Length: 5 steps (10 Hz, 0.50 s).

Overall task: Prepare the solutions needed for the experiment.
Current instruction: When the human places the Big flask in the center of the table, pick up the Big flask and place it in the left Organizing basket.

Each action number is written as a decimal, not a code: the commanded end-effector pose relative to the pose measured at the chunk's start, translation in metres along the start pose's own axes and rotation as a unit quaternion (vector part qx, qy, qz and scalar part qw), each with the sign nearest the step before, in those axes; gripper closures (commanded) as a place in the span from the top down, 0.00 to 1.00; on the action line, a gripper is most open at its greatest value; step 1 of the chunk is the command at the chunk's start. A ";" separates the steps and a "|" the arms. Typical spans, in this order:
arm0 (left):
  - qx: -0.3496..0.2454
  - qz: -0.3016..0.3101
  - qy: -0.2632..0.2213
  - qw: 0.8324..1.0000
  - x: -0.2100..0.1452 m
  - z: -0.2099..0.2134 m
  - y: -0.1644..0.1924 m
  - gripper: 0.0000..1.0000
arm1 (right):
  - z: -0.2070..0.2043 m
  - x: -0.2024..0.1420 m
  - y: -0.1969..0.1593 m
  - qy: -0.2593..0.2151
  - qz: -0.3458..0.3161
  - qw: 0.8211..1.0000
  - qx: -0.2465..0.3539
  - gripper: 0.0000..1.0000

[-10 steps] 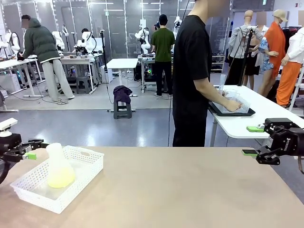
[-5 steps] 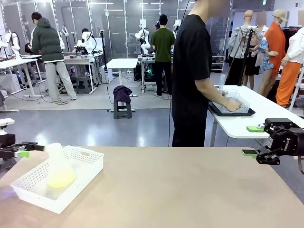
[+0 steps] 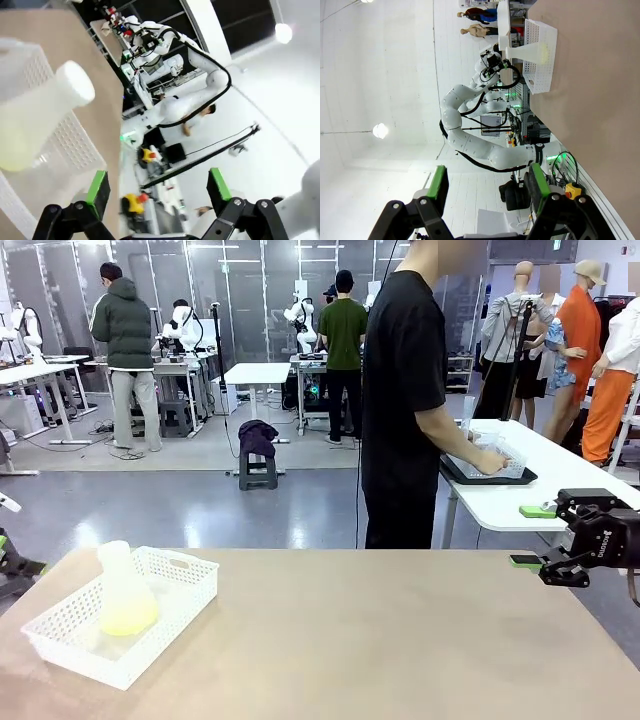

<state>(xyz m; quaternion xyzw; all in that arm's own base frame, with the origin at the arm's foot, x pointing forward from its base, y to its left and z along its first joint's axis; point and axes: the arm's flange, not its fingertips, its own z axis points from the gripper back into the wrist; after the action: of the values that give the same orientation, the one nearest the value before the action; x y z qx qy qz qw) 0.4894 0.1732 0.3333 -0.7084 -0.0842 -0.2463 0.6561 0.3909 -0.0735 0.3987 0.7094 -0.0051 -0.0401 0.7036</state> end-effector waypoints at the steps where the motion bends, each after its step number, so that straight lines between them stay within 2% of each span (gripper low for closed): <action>1: 0.028 0.088 0.020 0.996 0.003 -0.003 -0.004 1.00 | 0.001 0.000 0.003 -0.001 0.004 1.000 0.000 0.81; 3: 0.029 0.119 0.027 0.992 0.002 -0.005 0.007 1.00 | 0.001 0.000 0.003 -0.001 0.004 1.000 0.000 0.81; 4: 0.056 0.118 0.024 0.991 0.002 -0.006 0.013 1.00 | 0.001 0.000 0.003 -0.001 0.004 1.000 0.000 0.81; 5: 0.020 0.112 0.015 0.993 -0.001 -0.003 0.004 1.00 | 0.001 0.000 0.003 -0.001 0.004 1.000 0.000 0.81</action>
<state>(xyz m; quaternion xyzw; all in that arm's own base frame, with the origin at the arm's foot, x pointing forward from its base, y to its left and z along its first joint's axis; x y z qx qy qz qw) 0.4934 0.1668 0.3241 -0.6880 0.0040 -0.1765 0.7039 0.3909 -0.0735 0.3987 0.7094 -0.0051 -0.0402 0.7036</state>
